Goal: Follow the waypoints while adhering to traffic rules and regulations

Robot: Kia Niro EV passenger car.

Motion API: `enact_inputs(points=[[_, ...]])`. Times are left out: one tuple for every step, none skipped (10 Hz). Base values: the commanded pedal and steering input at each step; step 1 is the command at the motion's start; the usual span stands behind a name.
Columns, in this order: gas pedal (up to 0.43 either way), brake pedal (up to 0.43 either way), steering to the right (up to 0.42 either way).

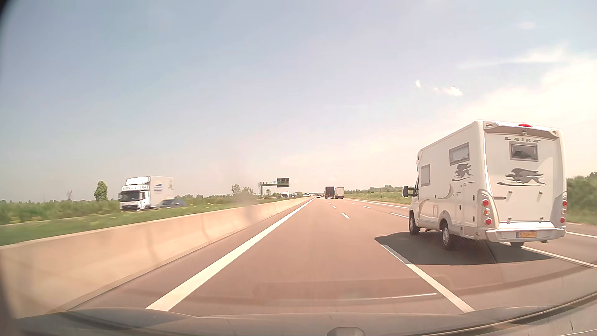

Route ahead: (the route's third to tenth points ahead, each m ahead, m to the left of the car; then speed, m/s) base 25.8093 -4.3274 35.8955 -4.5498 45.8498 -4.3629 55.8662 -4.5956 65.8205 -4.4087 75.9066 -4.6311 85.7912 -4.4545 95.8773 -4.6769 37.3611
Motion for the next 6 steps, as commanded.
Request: enact_inputs(points=[[0.331, 0.000, -0.001], [0.331, 0.000, -0.002], [0.331, 0.000, -0.002], [0.331, 0.000, -0.002], [0.331, 0.000, -0.002], [0.331, 0.000, -0.002]])
